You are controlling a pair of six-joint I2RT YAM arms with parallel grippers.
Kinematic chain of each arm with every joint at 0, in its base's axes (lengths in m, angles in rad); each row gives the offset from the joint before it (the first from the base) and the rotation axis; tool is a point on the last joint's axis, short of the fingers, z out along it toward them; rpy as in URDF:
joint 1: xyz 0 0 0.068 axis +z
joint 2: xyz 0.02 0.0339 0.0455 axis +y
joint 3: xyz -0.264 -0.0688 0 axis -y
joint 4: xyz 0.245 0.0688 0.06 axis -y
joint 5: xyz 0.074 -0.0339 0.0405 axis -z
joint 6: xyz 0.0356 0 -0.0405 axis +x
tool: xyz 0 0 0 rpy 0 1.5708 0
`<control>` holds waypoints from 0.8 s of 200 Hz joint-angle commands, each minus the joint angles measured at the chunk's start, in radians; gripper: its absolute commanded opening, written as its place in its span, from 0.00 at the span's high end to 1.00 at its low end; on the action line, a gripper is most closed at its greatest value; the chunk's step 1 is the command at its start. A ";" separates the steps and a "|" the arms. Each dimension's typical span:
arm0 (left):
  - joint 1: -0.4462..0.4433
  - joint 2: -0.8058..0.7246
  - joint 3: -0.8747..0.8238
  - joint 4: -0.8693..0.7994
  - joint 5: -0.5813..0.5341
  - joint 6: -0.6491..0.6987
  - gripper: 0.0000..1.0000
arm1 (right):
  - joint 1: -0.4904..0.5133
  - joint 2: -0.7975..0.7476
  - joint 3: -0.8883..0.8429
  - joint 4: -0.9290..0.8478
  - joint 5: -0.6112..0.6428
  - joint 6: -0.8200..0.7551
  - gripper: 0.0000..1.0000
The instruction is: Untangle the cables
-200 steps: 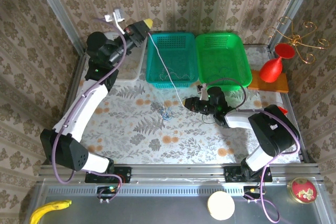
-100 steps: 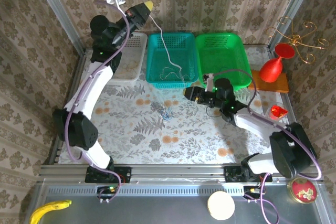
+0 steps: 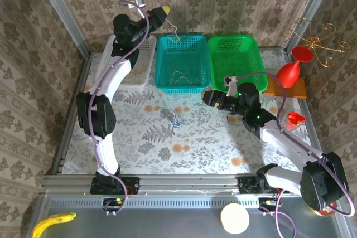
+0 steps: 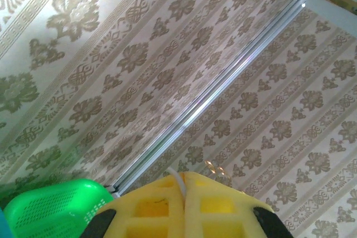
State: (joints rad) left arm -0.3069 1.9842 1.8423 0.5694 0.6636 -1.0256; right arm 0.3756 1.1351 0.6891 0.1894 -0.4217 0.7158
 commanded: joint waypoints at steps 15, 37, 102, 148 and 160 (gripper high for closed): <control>0.005 -0.009 -0.101 0.033 0.036 0.037 1.00 | -0.006 -0.062 0.011 -0.063 0.016 -0.029 0.27; 0.005 -0.027 -0.188 -0.001 0.031 0.092 1.00 | -0.005 -0.077 0.009 -0.076 0.018 -0.033 0.27; -0.032 -0.083 -0.179 -0.526 -0.095 0.488 0.19 | -0.004 -0.089 0.007 -0.112 0.015 -0.032 0.27; -0.049 -0.122 -0.101 -0.807 -0.225 0.637 0.00 | 0.017 -0.113 0.009 -0.167 0.047 -0.047 0.27; -0.053 -0.131 -0.081 -0.862 -0.255 0.669 0.00 | 0.027 -0.112 0.009 -0.172 0.057 -0.051 0.28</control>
State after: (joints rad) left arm -0.3531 1.9182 1.6863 -0.1005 0.5060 -0.4973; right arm 0.3840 1.0393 0.6891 0.0597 -0.4026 0.6941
